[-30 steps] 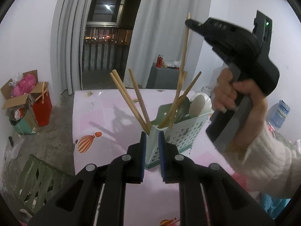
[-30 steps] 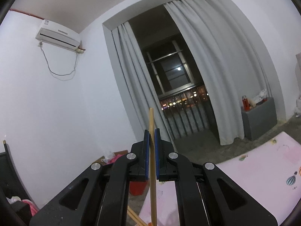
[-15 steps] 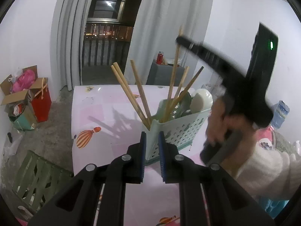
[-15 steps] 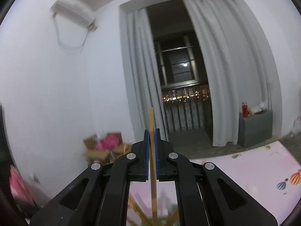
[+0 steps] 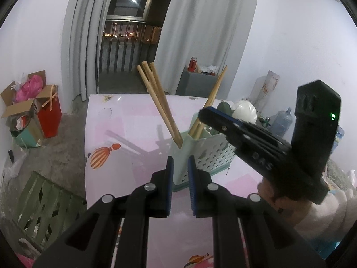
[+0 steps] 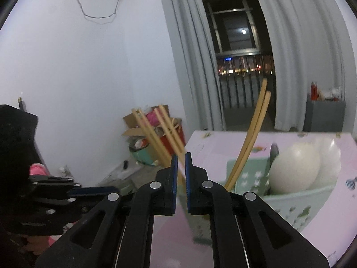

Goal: Organize utensils

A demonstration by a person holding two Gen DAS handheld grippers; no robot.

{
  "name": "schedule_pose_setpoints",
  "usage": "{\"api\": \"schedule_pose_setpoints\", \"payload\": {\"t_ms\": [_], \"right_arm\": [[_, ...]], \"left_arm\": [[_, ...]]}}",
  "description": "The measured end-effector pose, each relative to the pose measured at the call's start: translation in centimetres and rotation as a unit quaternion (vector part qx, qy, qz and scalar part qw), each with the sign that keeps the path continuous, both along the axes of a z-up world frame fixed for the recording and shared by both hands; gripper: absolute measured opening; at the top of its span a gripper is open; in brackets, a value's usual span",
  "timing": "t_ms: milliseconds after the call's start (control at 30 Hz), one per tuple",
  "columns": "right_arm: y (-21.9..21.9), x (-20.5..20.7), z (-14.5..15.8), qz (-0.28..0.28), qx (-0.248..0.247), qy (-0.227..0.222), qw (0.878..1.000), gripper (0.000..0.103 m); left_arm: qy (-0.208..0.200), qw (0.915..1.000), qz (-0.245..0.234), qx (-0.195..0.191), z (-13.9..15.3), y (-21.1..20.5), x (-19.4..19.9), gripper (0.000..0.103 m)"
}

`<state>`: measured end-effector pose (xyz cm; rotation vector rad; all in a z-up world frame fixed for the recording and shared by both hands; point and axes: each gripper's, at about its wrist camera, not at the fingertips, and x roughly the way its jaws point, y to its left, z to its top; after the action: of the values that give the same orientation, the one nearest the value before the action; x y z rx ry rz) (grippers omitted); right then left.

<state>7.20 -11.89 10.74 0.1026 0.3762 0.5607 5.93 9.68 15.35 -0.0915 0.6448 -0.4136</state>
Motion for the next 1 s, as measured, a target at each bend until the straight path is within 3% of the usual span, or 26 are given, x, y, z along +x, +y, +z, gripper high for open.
{"api": "schedule_pose_setpoints", "payload": {"t_ms": [200,300,367,467,667,733,900,1000], "right_arm": [[-0.7,-1.4,-0.3,-0.022,-0.004,0.013,1.000,0.010],[-1.1,-2.2,-0.6,-0.039,-0.023,0.007,0.999,0.014],[-1.4,-2.4,-0.9,-0.051,-0.029,0.011,0.998,0.023],[-2.6,-2.7,-1.9,-0.088,-0.025,0.030,0.995,0.025],[-4.7,-3.5,-4.4,-0.169,-0.047,0.024,0.984,0.030],[-5.1,-3.7,-4.8,-0.188,-0.049,0.023,0.981,0.032],[-5.6,-3.1,-4.9,-0.213,-0.040,0.029,0.976,0.039],[-5.3,-2.9,-5.0,-0.224,-0.064,0.026,0.972,0.042]], "left_arm": [[0.008,1.0000,0.004,0.000,-0.6,-0.4,0.2,0.018],[0.004,0.9998,0.004,0.017,-1.3,-0.9,0.1,0.022],[0.003,0.9997,0.006,0.026,-1.9,-1.3,0.0,0.025],[0.001,0.9995,0.014,0.028,-2.5,-1.6,-0.1,0.029],[-0.020,0.9975,0.067,0.003,-3.8,-2.5,-0.1,0.050],[-0.023,0.9967,0.077,-0.010,-4.6,-3.1,0.2,0.051],[-0.076,0.9928,0.087,0.034,-6.2,-6.5,-0.1,0.051],[-0.073,0.9918,0.104,0.014,-6.9,-7.2,0.0,0.053]]}}
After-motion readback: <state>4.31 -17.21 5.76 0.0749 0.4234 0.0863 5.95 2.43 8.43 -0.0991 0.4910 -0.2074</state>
